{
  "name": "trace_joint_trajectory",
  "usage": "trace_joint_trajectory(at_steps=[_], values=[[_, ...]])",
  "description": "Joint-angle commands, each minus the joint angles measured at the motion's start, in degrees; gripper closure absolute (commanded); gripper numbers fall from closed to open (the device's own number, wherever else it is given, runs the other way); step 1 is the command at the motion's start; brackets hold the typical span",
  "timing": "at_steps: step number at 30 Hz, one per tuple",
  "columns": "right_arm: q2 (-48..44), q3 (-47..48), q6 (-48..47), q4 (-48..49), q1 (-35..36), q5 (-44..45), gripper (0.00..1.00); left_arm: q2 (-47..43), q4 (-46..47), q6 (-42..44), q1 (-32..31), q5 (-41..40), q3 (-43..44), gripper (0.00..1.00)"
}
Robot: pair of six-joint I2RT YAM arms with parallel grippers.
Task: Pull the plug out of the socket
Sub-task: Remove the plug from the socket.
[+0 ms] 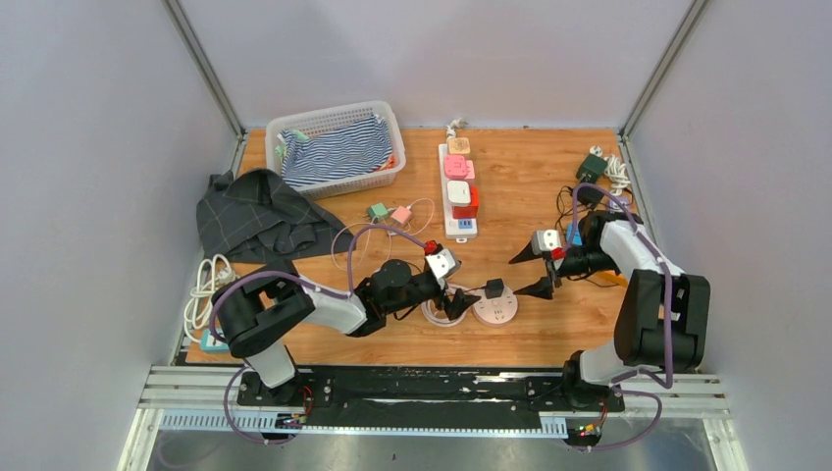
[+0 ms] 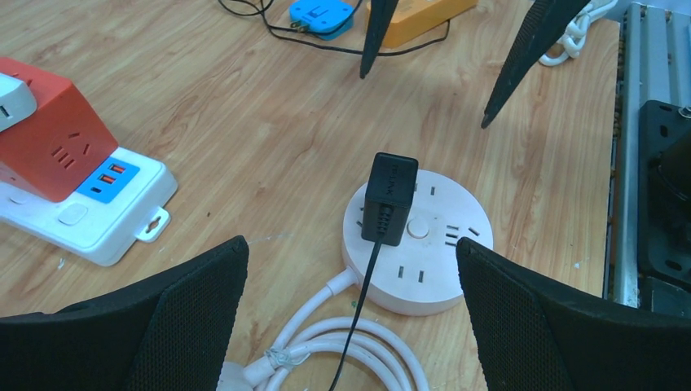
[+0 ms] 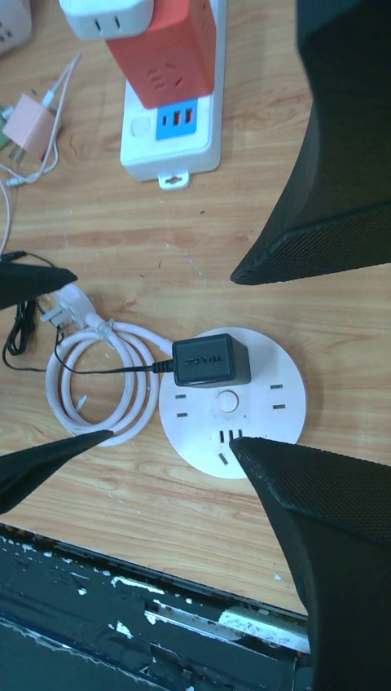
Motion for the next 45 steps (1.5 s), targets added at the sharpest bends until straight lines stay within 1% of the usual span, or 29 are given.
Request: trace_joint_trajectory(at_steps=[1,7,10,20,35,39,43,45], values=[[1.5,-0.3,1.3,2.6,3.0,3.3,0.31,1.3,2.4,-0.4,0.5,-1.7,0.9,0.00],[3.5,0.1,8.3,7.9,6.7,7.3,0.34,1.9,2.4,-0.3,0.6,-2.0,1.0,0.00],[5.1,1.4,10.8,8.6,10.3,8.8,0.37,2.1,2.5,-0.2,0.6,-2.1,1.0,0.00],[7.4,2.8,16.4,12.1,17.7,16.3,0.40,3.1,3.3,-0.2,0.8,-2.0,1.0,0.00],[7.9,2.2,20.9,16.4,22.1,22.0,0.65,3.2,4.8,0.0,1.2,-1.6,-0.1,0.00],[7.9,2.4,21.4,16.4,22.1,22.5,0.76,3.1,5.2,-0.1,1.3,-1.1,-0.3,0.00],[7.8,2.7,22.3,16.7,22.0,24.0,0.90,2.9,6.0,-0.3,1.5,-0.8,-0.8,0.00],[7.8,2.7,23.1,17.1,21.9,24.5,0.94,2.7,6.3,-0.4,1.6,-0.7,-1.0,0.00]])
